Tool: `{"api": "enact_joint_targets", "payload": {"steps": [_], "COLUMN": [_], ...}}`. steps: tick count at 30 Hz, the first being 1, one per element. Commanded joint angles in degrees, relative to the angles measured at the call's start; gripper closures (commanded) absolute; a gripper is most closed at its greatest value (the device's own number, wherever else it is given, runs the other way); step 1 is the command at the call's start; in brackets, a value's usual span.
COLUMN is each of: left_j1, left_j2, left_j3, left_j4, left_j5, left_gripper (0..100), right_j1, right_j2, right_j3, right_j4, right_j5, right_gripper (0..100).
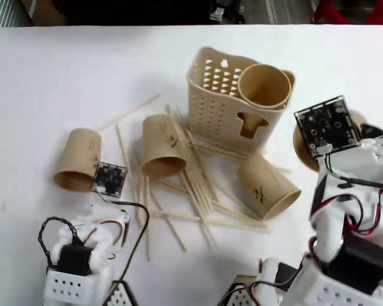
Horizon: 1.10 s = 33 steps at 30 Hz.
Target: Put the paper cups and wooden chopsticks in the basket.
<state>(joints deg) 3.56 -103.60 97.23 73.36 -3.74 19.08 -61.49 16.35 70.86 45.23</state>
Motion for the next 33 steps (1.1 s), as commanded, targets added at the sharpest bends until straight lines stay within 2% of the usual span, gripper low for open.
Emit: {"api": "enact_joint_targets", "payload": {"steps": [1,6,12,22,33], "left_j1": [0.31,0.31,0.31,0.31,0.31], "left_j2": [-0.57,-0.57,-0.57,-0.57,-0.57], "left_j3": [-0.26,-0.26,-0.26,-0.26,-0.26], "left_j4": [0.26,0.26,0.26,0.26,0.26], "left_j5": [-0.26,-0.26,-0.26,-0.26,-0.26], "left_gripper": [98,98,98,98,98], "right_j1": [-4.7,-10.68,-14.46,-18.68,-18.86], "right_j2": [0.22,1.8,13.93,34.68,43.21], "right_j3": [-5.36,-7.47,-14.59,-31.21,-32.35], "right_j4": [-0.13,-0.22,-0.22,0.22,4.62], "right_j5": [-5.45,-11.08,-17.05,-26.37,-33.49], "right_gripper": [97.8,97.8,97.8,97.8,97.5]}}
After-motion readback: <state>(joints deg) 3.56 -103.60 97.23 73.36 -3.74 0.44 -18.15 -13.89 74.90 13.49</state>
